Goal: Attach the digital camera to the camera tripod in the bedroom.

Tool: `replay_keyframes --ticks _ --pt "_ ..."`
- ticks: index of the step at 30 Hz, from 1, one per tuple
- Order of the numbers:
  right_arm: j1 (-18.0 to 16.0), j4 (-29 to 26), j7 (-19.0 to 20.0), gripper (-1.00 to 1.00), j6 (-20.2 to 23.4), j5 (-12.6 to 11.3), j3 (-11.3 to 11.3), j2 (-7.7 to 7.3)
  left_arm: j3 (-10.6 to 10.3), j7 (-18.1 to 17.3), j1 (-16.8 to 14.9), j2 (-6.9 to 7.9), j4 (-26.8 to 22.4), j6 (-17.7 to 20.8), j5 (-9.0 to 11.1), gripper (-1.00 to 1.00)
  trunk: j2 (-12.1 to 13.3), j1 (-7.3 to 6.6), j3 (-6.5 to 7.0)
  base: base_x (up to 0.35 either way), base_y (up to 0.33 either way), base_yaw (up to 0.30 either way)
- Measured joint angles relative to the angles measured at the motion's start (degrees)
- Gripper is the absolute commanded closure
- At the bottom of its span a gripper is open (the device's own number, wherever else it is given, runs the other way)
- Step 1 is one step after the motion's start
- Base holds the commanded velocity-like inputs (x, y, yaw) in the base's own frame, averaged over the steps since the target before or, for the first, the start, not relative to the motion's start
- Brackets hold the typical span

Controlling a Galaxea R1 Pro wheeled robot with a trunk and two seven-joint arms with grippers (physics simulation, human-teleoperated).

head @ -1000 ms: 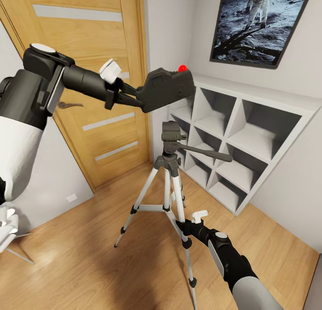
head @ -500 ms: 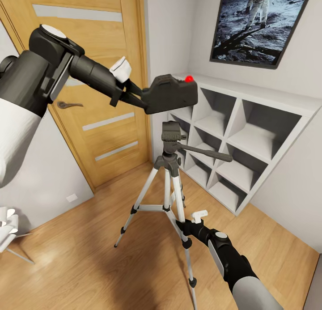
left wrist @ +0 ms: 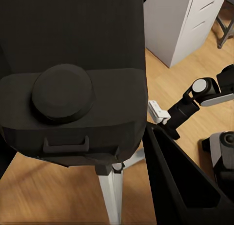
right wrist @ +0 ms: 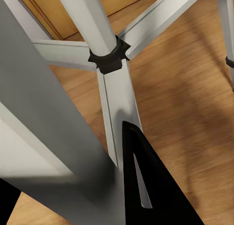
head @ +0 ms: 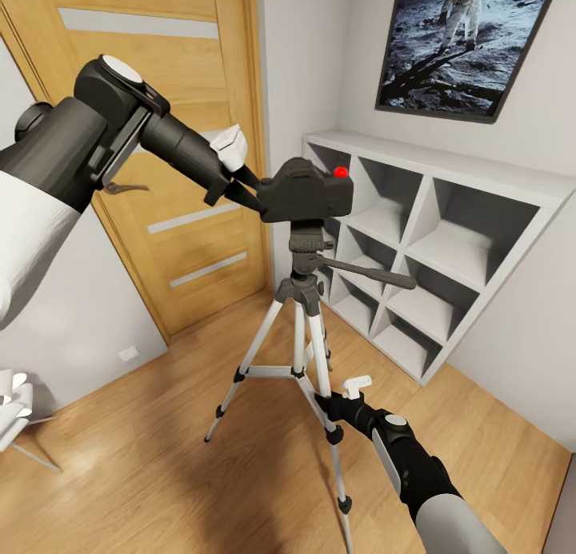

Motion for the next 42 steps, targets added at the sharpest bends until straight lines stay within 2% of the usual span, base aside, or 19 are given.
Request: replay_keyframes --ticks 30,33,37,38,42 --pt "0.0 0.0 0.0 1.00 0.0 0.0 0.0 0.00 -0.2 -0.5 0.0 0.02 -0.5 0.5 0.7 1.00 0.0 0.00 0.00 0.000 0.000 0.000" --pt "0.0 0.0 0.0 1.00 0.0 0.0 0.0 0.00 -0.2 -0.4 -0.2 0.07 -0.5 0.5 1.9 1.00 0.0 0.00 0.00 0.000 0.000 0.000" --pt "0.0 0.0 0.0 1.00 0.0 0.0 0.0 0.00 -0.4 -0.3 -1.1 0.19 -0.3 0.4 4.7 1.00 0.0 0.00 0.00 0.000 0.000 0.000" --pt "0.0 0.0 0.0 1.00 0.0 0.0 0.0 0.00 -0.5 -0.2 -1.3 0.30 -0.3 0.4 6.0 1.00 0.0 0.00 0.00 0.000 0.000 0.000" --pt "0.0 0.0 0.0 1.00 0.0 0.0 0.0 0.00 -1.4 0.2 -1.5 0.41 -0.2 0.4 8.2 1.00 0.0 0.00 0.00 0.000 0.000 0.000"
